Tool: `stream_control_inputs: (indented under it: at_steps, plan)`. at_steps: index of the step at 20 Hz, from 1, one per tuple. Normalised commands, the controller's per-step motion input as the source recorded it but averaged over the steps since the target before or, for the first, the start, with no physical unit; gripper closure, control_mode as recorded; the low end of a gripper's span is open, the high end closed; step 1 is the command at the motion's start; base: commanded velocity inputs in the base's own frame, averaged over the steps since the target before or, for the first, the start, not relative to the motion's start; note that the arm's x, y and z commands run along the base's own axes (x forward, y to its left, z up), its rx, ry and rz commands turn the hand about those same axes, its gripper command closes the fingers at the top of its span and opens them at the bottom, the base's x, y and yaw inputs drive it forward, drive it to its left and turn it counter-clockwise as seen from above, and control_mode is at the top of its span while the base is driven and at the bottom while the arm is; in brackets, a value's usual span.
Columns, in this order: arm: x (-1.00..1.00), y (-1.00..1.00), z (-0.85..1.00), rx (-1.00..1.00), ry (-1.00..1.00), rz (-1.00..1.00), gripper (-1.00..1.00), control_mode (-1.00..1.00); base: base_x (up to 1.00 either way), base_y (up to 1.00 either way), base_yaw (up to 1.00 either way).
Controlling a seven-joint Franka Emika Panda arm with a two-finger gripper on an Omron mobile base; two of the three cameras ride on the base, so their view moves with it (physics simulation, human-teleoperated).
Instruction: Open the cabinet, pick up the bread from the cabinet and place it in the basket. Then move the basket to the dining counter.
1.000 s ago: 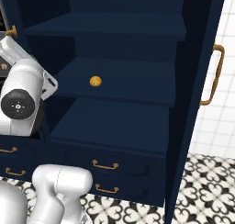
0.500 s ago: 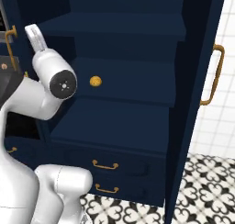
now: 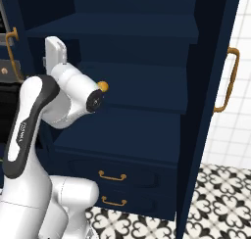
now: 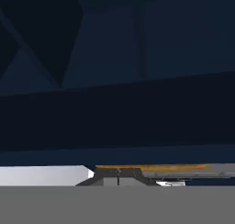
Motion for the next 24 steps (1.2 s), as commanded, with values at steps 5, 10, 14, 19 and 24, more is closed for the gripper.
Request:
stream_control_inputs:
  at_steps: [5,10,14,19,24]
  plan:
    - [0.60,0.09,-0.14,0.09,0.20,0.25,1.00,-1.00,0.00,0.00,0.00]
    - [0.46,0.35,0.00,0.00,0.21,0.25,1.00,-1.00,0.00,0.00,0.00]
    - [0.19,0.54,0.00,0.00,0.08,0.22,1.00,-1.00,0.00,0.00,0.00]
    - [-0.28,0.76,0.00,0.00,0.00,0.19,1.00,-1.00,0.00,0.00,0.00]
    - [-0.67,1.00,0.00,0.00,0.00,0.27,1.00,-1.00,0.00,0.00,0.00]
